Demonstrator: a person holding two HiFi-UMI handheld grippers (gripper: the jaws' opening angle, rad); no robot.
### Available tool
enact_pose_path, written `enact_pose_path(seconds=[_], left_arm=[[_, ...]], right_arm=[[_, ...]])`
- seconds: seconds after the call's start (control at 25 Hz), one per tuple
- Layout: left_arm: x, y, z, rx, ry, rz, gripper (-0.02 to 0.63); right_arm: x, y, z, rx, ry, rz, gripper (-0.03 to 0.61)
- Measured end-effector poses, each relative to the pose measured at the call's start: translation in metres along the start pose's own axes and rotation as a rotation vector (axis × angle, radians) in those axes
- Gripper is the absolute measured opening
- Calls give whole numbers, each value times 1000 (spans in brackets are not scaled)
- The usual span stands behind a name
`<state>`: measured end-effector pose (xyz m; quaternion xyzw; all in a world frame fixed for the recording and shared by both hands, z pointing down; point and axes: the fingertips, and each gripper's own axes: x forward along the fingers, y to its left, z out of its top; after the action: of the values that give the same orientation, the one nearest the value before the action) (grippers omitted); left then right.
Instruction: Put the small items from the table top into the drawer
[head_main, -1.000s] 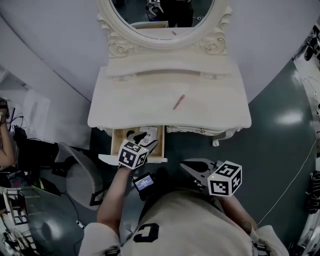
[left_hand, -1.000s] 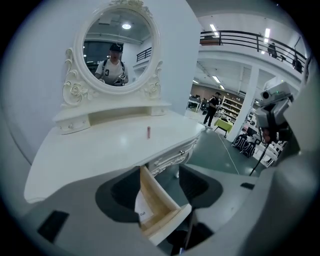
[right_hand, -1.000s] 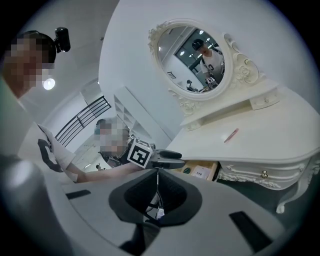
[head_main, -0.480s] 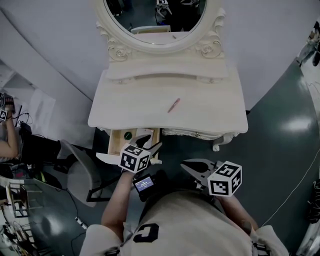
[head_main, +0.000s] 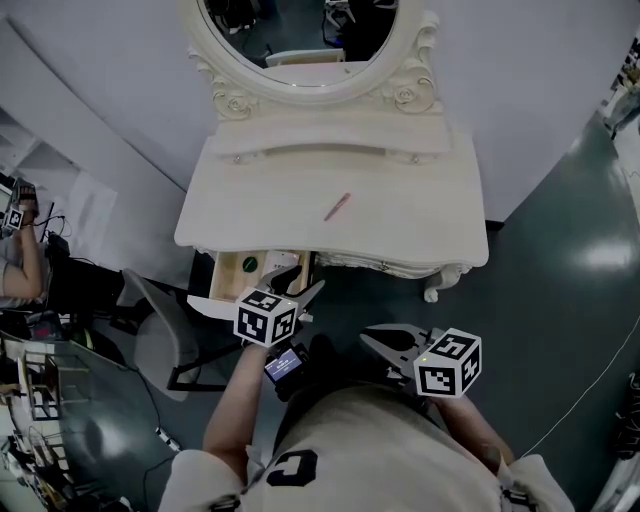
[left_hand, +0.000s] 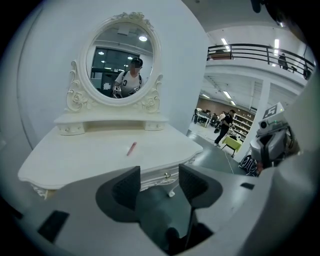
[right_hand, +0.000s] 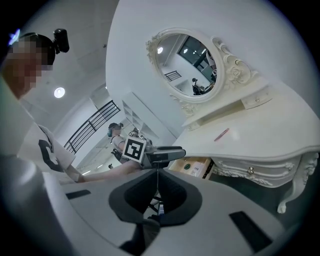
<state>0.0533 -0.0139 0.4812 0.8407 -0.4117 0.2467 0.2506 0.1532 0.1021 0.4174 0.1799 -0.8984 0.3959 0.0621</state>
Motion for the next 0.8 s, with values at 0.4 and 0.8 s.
enact_pose_path(seconds=[0.4, 0.8], left_arm=[[26, -11, 25, 38, -5, 12, 272], [79, 17, 42, 73, 33, 49, 249]], right_arm=[[-23, -14, -9, 56, -32, -10, 29], [-22, -29, -11, 89, -32, -50, 29]])
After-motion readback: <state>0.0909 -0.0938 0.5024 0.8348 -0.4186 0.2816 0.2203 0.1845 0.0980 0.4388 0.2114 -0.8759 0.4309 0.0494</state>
